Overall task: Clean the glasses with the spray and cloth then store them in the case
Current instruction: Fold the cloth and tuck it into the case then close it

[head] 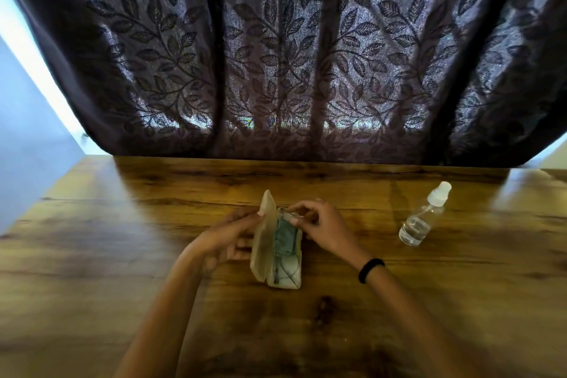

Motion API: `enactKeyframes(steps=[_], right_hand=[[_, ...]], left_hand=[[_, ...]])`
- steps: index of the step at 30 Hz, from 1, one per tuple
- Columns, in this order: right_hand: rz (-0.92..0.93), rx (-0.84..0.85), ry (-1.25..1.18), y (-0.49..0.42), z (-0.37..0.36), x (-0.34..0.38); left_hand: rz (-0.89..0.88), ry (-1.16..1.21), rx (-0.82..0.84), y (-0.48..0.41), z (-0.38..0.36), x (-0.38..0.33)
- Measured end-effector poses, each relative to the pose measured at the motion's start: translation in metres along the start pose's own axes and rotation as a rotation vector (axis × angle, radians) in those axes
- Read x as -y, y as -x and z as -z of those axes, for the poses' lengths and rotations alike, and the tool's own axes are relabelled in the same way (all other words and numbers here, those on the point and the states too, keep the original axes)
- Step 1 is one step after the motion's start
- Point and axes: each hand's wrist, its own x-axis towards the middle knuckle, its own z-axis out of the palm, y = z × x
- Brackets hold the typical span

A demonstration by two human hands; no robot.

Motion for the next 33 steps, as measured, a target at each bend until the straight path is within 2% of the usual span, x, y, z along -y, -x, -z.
enactKeyframes(steps=[3, 7, 9, 13, 16, 20, 25, 29, 33], right_hand=[[-0.129, -0.034, -0.131, 0.01, 0.004, -0.011], [-0.266, 0.024, -0.213, 0.022, 0.003, -0.022], [-0.306, 0.051, -0.295, 0.028, 0.0, -0.022], [-0.303, 0.06, -0.422, 0.038, -0.003, -0.02], [-0.304, 0.06, -0.506, 0.043, -0.005, -0.02], [-0.307, 0.038, -0.625, 0.049, -0.005, -0.018], [-0.286, 0.026, -0.63, 0.051, -0.005, -0.014], [-0.291, -0.015, -0.553, 0.048, -0.008, -0.013], [-0.284, -0.005, -0.603, 0.048, -0.008, -0.015]], left_hand=[[-0.02, 0.012, -0.044, 0.001, -0.007, 0.002], [-0.052, -0.146, -0.158, -0.003, -0.025, -0.003], [-0.079, -0.316, -0.23, -0.005, -0.038, -0.008], [-0.19, -0.876, -0.388, -0.009, -0.056, -0.005], [-0.213, -1.036, -0.47, -0.012, -0.067, -0.001], [-0.181, -1.123, -0.5, -0.015, -0.076, 0.0], [-0.144, -1.186, -0.448, -0.02, -0.071, -0.002], [-0.131, -1.093, -0.376, -0.019, -0.066, -0.006], [-0.136, -1.072, -0.389, -0.017, -0.07, -0.008]])
